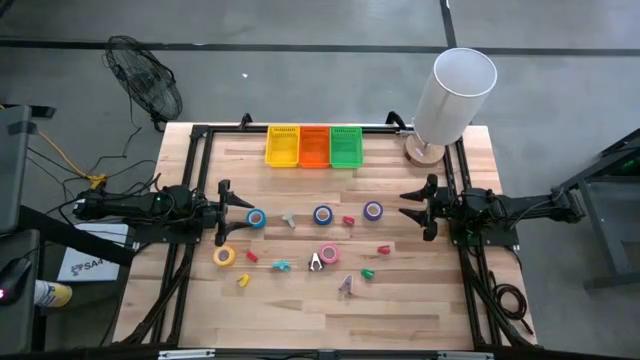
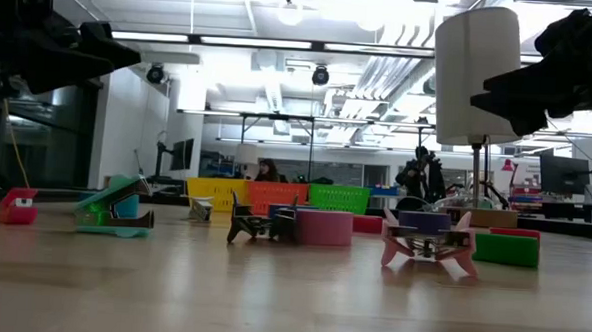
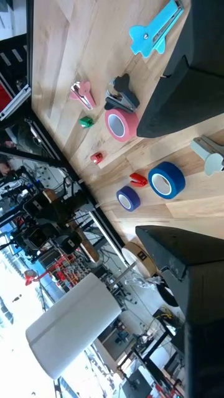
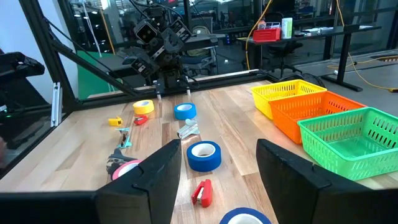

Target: Pick and place Stapler, Stapler remover, tape

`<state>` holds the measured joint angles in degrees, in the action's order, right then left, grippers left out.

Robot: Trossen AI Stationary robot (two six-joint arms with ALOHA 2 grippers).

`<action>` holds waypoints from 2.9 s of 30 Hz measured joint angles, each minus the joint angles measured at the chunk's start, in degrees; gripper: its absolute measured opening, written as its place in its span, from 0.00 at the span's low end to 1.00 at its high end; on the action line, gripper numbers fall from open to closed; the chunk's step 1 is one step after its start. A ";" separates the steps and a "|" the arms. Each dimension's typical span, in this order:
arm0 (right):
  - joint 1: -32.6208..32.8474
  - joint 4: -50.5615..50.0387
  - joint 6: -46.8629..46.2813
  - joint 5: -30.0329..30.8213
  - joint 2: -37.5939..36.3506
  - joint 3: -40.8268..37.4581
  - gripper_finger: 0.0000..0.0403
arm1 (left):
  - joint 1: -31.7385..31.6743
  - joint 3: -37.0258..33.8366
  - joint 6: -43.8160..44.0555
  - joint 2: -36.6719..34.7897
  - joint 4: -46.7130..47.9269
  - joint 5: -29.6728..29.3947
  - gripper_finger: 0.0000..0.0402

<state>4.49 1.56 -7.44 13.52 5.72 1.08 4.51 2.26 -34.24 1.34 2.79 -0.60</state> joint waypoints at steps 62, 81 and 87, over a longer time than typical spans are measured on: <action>0.00 2.29 -15.37 9.57 1.20 -0.07 0.50 | 0.00 0.00 0.00 0.02 0.00 0.00 0.59; -4.60 -15.47 -37.86 9.96 27.21 14.95 0.50 | 0.01 0.01 0.00 0.01 0.01 0.00 0.59; -9.10 -22.13 -41.82 5.77 38.60 23.01 0.50 | 0.01 0.00 0.00 0.01 0.01 0.00 0.59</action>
<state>-4.61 -20.56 -49.26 19.29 44.32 24.09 4.52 2.26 -34.24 1.36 2.80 -0.60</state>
